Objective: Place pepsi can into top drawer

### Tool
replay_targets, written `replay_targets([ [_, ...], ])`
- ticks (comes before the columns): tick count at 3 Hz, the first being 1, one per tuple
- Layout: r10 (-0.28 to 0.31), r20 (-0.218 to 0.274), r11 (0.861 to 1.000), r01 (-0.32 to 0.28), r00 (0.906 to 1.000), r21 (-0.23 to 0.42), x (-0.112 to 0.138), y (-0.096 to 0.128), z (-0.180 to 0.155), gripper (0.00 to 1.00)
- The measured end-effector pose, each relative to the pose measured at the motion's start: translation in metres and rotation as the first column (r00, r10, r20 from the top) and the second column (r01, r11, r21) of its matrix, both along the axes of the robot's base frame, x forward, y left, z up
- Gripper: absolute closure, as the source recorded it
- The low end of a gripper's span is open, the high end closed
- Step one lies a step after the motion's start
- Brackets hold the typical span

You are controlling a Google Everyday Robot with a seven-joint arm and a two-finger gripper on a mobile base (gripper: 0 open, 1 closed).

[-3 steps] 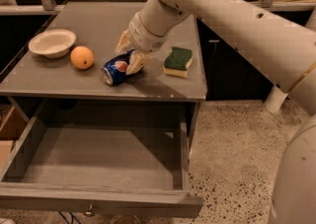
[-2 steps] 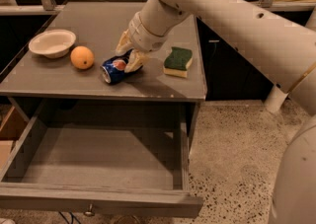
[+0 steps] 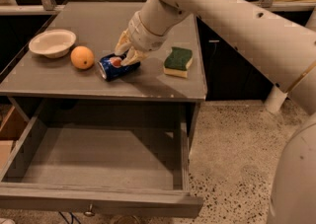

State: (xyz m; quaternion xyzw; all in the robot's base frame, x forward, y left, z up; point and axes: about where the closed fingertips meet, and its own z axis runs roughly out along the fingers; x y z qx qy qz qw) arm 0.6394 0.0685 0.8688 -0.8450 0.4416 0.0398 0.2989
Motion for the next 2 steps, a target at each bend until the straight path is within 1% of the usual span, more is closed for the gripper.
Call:
replay_targets([
  [1, -0.015, -0.007, 1.000, 0.015, 0.9999, 0.010, 0.004, -0.003, 0.005, 1.00],
  [2, -0.048, 0.012, 0.999, 0.048, 0.9988, 0.012, 0.009, -0.016, 0.029, 1.00],
])
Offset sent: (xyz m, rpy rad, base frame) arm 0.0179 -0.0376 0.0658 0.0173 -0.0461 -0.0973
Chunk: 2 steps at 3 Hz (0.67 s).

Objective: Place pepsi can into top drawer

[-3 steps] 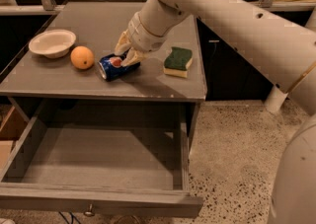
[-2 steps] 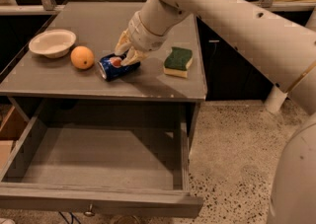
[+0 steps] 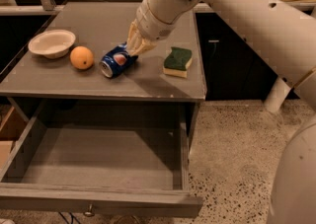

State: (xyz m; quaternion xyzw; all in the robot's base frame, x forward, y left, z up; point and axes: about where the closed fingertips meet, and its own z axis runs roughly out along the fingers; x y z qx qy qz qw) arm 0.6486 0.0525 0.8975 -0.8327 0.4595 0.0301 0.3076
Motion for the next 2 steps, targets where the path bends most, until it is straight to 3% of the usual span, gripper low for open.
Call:
replay_targets([
  [1, -0.021, 0.011, 1.000, 0.021, 0.9997, 0.002, 0.0021, -0.0098, 0.0158, 1.00],
  [2, -0.023, 0.012, 1.000, 0.023, 0.9997, 0.003, 0.0024, -0.0108, 0.0175, 0.83],
])
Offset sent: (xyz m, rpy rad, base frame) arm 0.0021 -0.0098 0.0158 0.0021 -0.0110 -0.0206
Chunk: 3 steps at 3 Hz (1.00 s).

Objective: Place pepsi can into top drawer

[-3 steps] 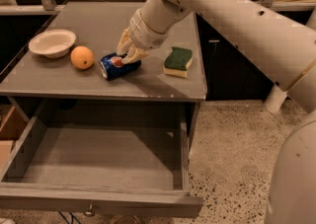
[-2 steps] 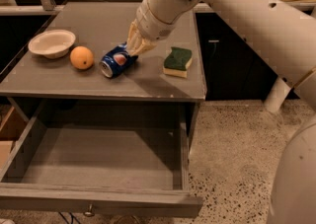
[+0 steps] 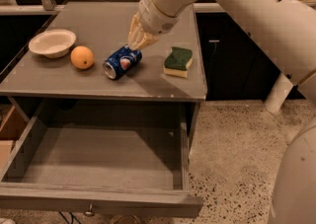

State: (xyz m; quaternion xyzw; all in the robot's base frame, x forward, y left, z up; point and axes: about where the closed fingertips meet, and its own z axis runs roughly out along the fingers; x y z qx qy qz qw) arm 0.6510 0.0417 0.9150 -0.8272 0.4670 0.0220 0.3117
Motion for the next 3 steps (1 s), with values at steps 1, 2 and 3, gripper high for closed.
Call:
replay_targets([
  [1, 0.000, 0.000, 1.000, 0.000, 1.0000, 0.000, 0.0000, 0.0000, 0.0000, 0.54],
  [2, 0.000, 0.000, 1.000, 0.000, 1.0000, 0.000, 0.0000, 0.0001, -0.0001, 0.29],
  [3, 0.000, 0.000, 1.000, 0.000, 1.0000, 0.000, 0.0000, 0.0001, -0.0001, 0.00],
])
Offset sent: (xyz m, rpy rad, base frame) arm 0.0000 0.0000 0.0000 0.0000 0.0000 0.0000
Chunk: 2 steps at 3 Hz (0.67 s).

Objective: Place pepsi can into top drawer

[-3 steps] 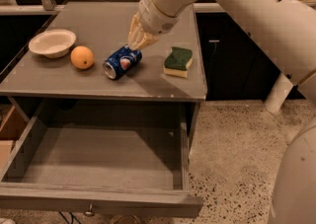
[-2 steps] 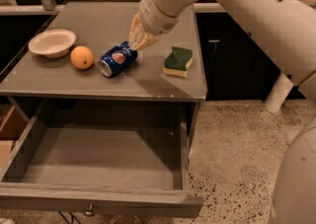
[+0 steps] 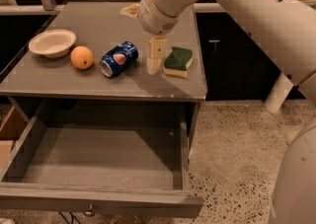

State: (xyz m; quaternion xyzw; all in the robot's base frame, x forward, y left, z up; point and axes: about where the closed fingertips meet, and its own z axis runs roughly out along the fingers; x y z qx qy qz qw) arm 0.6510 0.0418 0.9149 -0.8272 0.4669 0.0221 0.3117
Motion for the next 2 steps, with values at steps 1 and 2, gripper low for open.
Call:
replay_targets([
  [1, 0.000, 0.000, 1.000, 0.000, 1.0000, 0.000, 0.0000, 0.0000, 0.0000, 0.00],
  [2, 0.037, 0.032, 0.999, -0.037, 0.9988, 0.001, 0.0082, 0.0062, 0.0005, 0.00],
])
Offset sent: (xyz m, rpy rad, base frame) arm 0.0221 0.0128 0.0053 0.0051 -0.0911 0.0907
